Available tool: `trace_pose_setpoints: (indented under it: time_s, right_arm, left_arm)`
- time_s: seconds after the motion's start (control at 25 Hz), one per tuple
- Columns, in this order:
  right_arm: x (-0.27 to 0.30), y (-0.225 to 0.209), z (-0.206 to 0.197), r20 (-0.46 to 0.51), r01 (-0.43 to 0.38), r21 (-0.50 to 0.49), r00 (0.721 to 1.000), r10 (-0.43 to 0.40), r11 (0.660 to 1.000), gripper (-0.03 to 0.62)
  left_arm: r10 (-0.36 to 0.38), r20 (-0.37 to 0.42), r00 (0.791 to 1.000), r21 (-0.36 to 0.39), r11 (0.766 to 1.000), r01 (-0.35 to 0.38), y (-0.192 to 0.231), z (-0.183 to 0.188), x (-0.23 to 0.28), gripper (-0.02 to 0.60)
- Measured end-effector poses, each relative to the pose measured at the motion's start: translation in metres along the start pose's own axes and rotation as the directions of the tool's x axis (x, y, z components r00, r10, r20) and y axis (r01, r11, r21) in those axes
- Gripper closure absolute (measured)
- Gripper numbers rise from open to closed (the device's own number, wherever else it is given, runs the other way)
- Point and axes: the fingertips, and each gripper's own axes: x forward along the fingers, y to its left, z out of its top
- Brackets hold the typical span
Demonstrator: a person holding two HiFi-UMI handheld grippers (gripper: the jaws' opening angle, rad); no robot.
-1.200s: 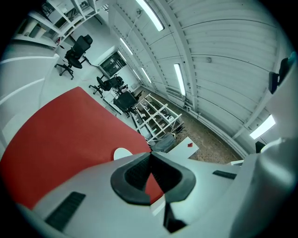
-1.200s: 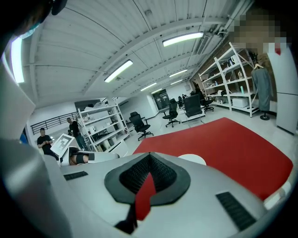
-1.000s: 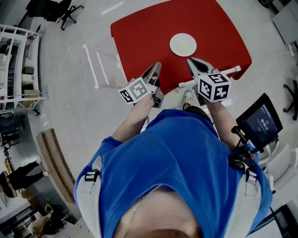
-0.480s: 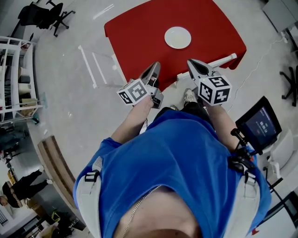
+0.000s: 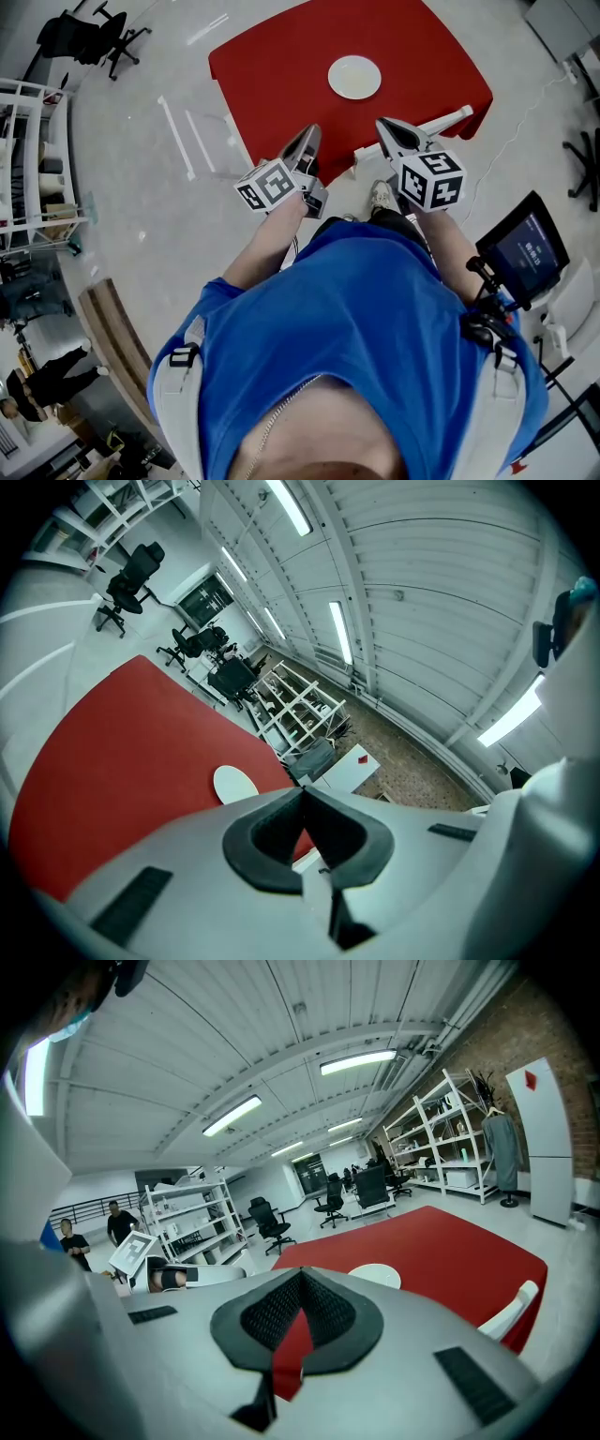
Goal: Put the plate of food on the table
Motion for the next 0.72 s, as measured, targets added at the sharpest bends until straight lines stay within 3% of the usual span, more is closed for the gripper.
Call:
trace_pose_setpoints:
  time_s: [0.4, 0.72]
  right_arm:
    - [-0.011, 0.003, -0.008, 0.013, 0.009, 0.000, 1.000, -0.009, 1.000, 0.592]
    - [-0.076, 0.018, -0.066, 0.018, 0.022, 0.001, 1.000, -0.022, 1.000, 0.592]
  left_arm:
    - [-0.032, 0.008, 0.999, 0.010, 0.999, 0.032, -0.011, -0.007, -0.005, 0.574]
    - [-0.043, 0.024, 0.999, 0.005, 0.999, 0.043, -0.036, -0.073, -0.049, 0.574]
